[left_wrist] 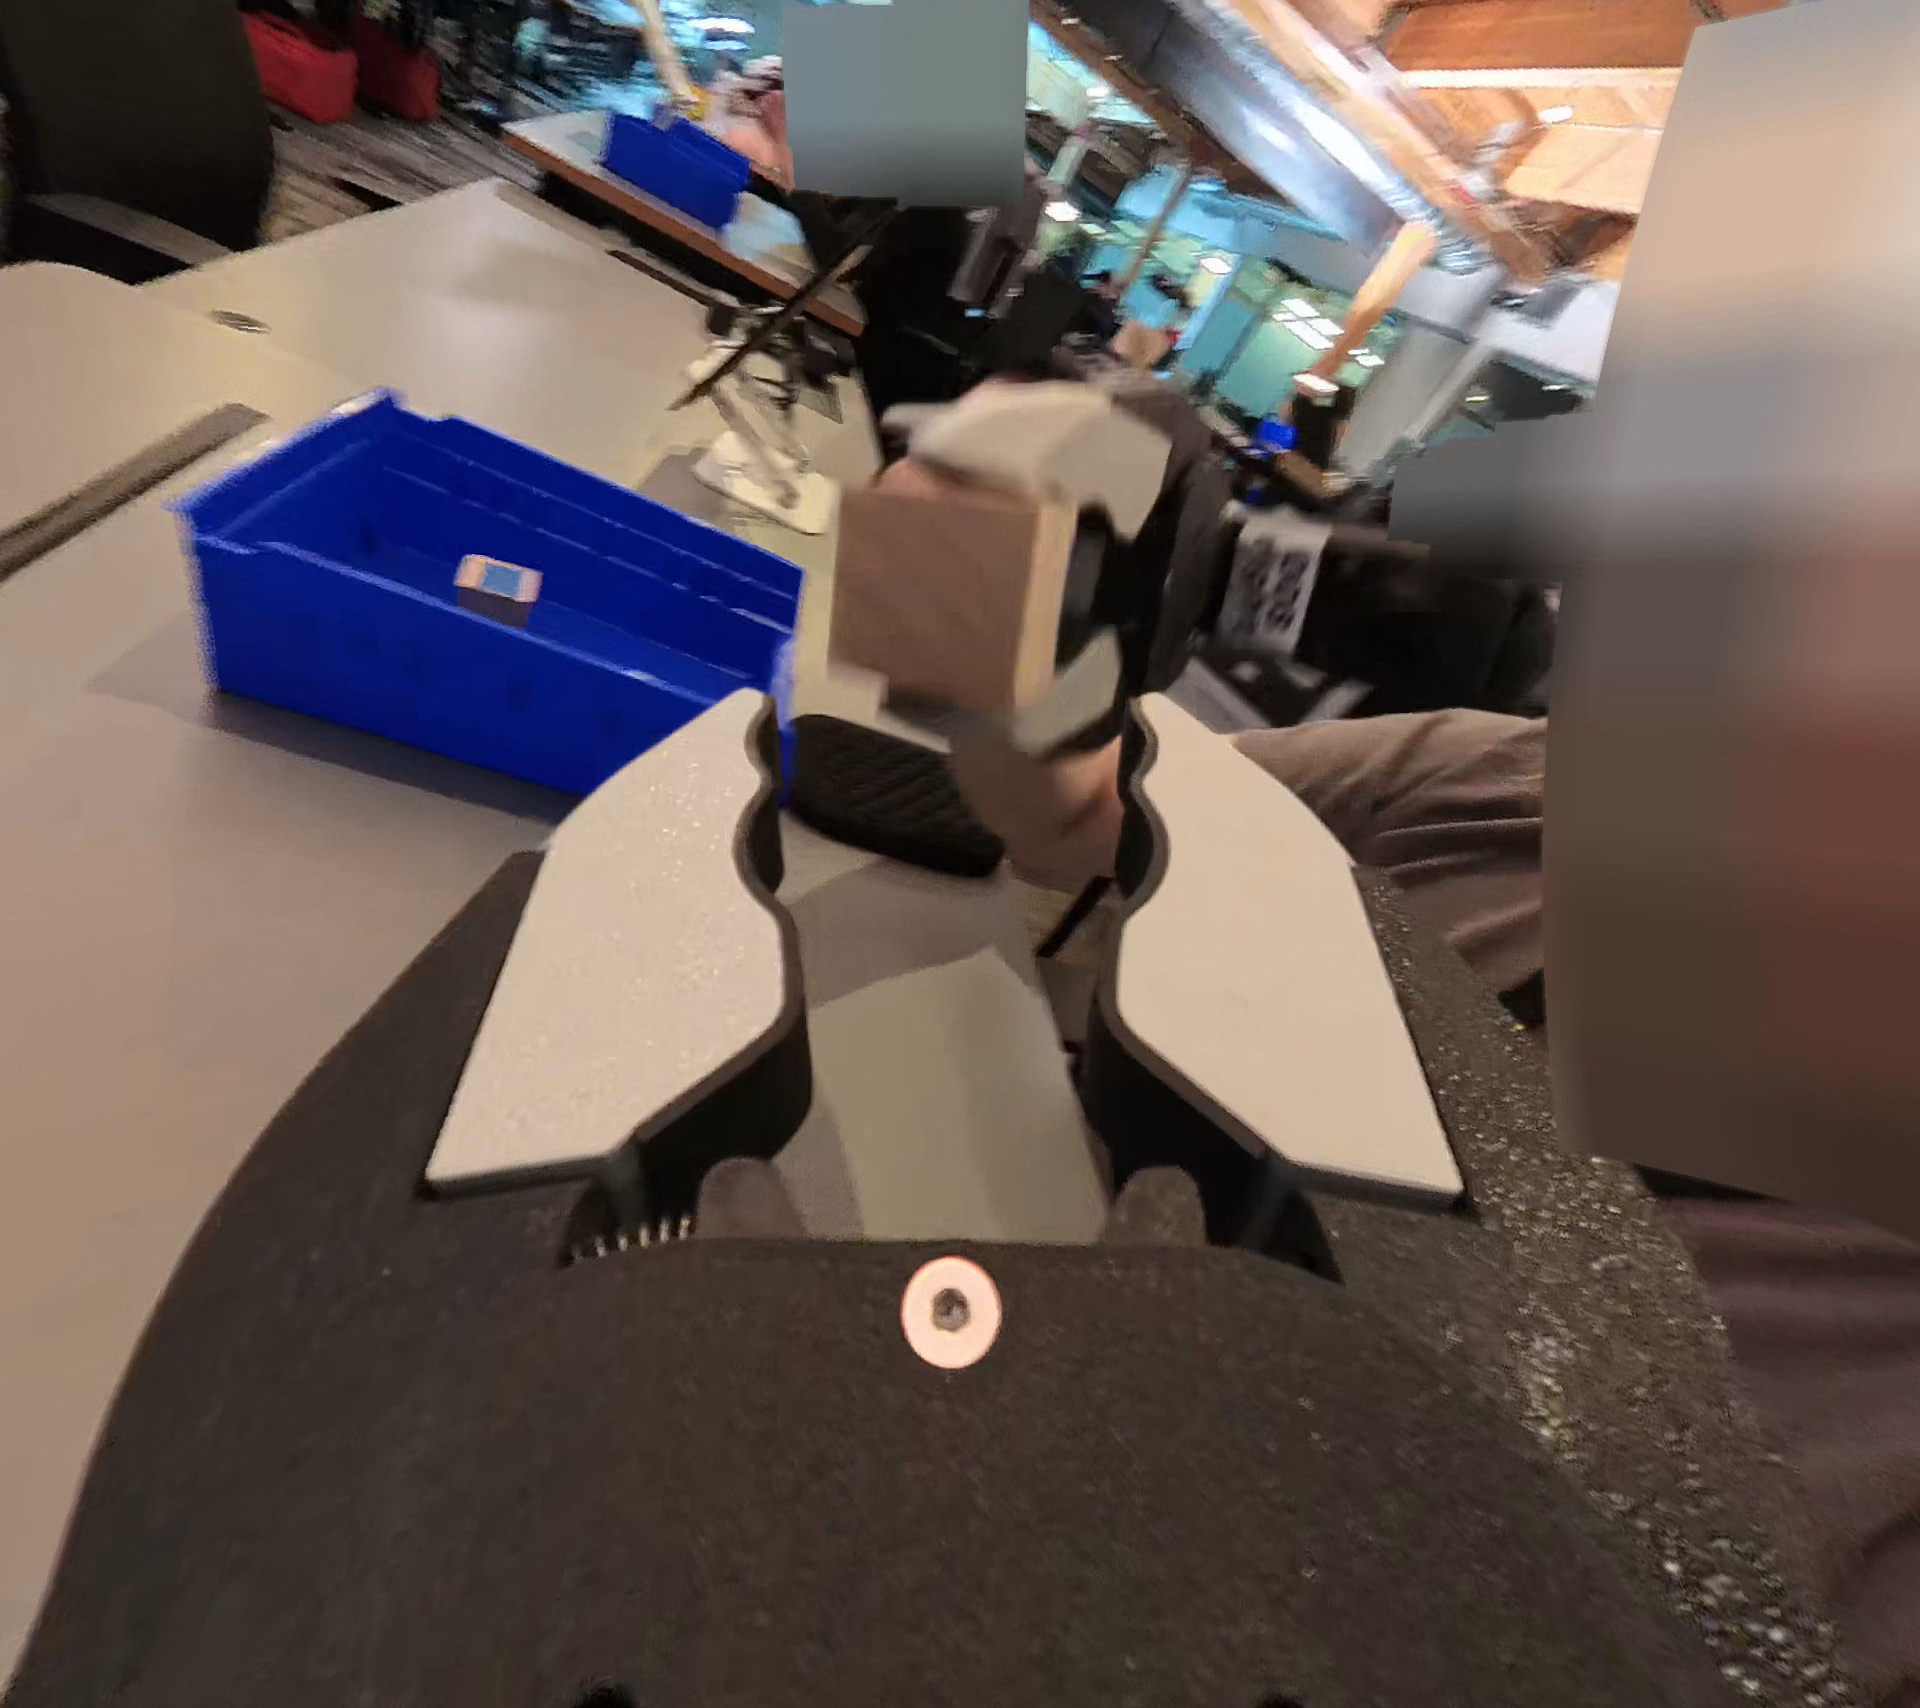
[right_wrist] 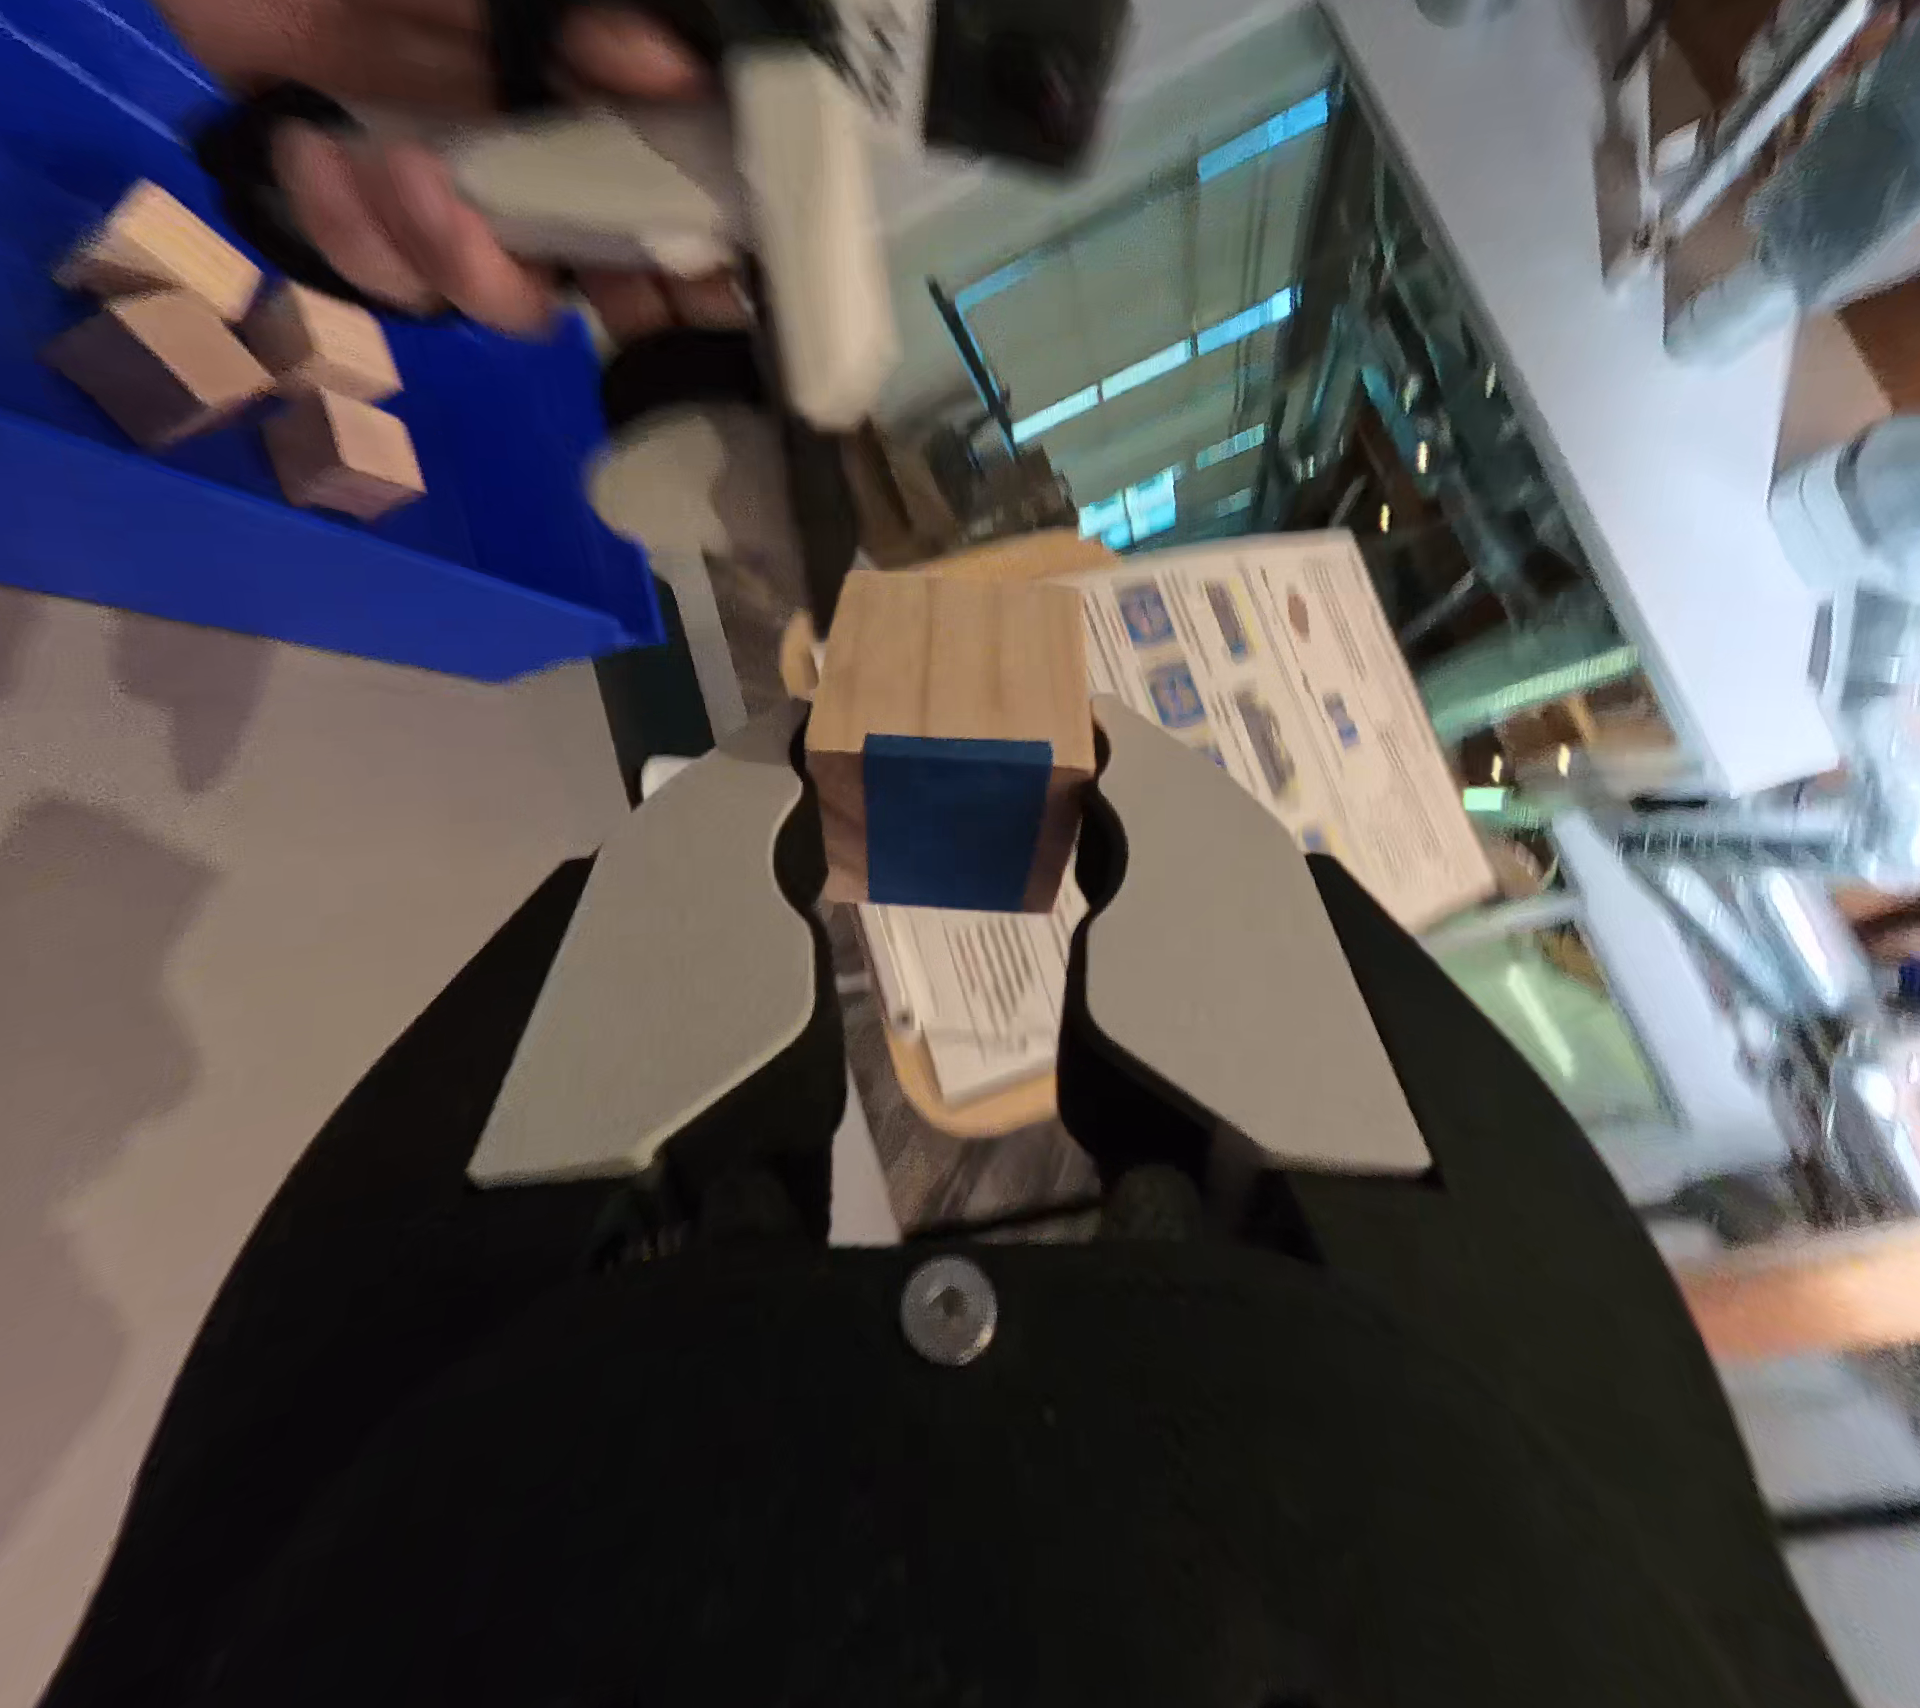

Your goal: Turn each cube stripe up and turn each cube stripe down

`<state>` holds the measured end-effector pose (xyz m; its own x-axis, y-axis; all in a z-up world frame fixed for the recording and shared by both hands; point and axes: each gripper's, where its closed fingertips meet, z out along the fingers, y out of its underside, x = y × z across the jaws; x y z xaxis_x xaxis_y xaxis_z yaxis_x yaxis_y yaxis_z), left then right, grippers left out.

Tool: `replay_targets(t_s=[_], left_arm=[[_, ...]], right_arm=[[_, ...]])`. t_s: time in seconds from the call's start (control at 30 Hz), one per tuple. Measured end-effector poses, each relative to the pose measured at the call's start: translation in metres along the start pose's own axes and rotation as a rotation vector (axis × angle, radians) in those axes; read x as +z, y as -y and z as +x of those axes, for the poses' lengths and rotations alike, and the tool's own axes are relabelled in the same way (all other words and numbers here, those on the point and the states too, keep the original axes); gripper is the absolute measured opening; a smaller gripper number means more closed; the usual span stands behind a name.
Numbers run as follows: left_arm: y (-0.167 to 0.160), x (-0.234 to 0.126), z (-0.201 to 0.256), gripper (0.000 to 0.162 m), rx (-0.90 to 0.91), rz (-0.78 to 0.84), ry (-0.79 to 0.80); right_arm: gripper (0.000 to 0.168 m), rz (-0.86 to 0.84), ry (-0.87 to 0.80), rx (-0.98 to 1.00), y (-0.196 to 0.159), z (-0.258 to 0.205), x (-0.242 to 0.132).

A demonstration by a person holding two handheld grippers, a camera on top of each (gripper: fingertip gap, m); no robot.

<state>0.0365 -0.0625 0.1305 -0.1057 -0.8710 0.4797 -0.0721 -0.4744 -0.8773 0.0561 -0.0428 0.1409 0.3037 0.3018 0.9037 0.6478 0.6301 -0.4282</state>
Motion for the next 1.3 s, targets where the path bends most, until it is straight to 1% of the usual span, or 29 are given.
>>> replay_targets(t_s=[0.03,0.07,0.13,0.2,0.27,0.33,0.37,0.43,0.5,0.57,0.7,0.93,1.17,1.3], left_arm=[[0.001,-0.007,-0.006,0.062,0.023,-0.001,0.060],[0.003,-0.014,-0.010,0.061,0.047,0.001,0.114],[0.007,-0.028,-0.012,0.059,0.083,0.013,0.184],[0.010,-0.038,-0.013,0.056,0.096,0.021,0.233],[0.007,-0.044,-0.017,0.055,0.099,0.002,0.287],[0.001,-0.046,-0.020,0.055,0.093,-0.036,0.301],[-0.001,-0.046,-0.021,0.055,0.087,-0.048,0.305],[-0.003,-0.046,-0.023,0.055,0.080,-0.059,0.310],[-0.005,-0.044,-0.025,0.055,0.073,-0.067,0.311],[-0.007,-0.043,-0.027,0.055,0.060,-0.081,0.311],[-0.013,-0.042,-0.030,0.055,0.040,-0.106,0.318],[-0.017,-0.039,-0.029,0.053,0.054,-0.132,0.316],[-0.020,-0.037,-0.028,0.053,0.051,-0.152,0.311],[-0.018,-0.049,-0.029,0.053,0.083,-0.152,0.352]], right_arm=[[0.046,-0.069,-0.002,0.065,-0.020,0.015,-0.004],[0.046,-0.158,0.011,0.164,-0.047,0.029,-0.008],[0.046,-0.367,0.055,0.444,-0.117,0.049,-0.019],[0.046,-0.605,0.099,0.768,-0.196,0.047,-0.037],[0.046,-0.807,0.163,1.025,-0.263,0.023,-0.056],[0.047,-0.971,0.171,1.161,-0.318,-0.005,-0.072],[0.047,-1.050,0.209,1.201,-0.338,-0.024,-0.080],[0.047,-1.196,0.300,1.263,-0.362,-0.061,-0.095],[0.047,-1.302,0.388,1.299,-0.374,-0.090,-0.106],[0.047,-1.400,0.441,1.318,-0.384,-0.110,-0.114],[0.047,-1.487,0.471,1.336,-0.395,-0.130,-0.118],[0.047,-1.537,0.407,1.371,-0.408,-0.134,-0.119],[0.050,-1.580,0.414,1.331,-0.410,-0.133,-0.120],[0.053,-1.522,0.354,1.279,-0.409,-0.117,-0.114]])
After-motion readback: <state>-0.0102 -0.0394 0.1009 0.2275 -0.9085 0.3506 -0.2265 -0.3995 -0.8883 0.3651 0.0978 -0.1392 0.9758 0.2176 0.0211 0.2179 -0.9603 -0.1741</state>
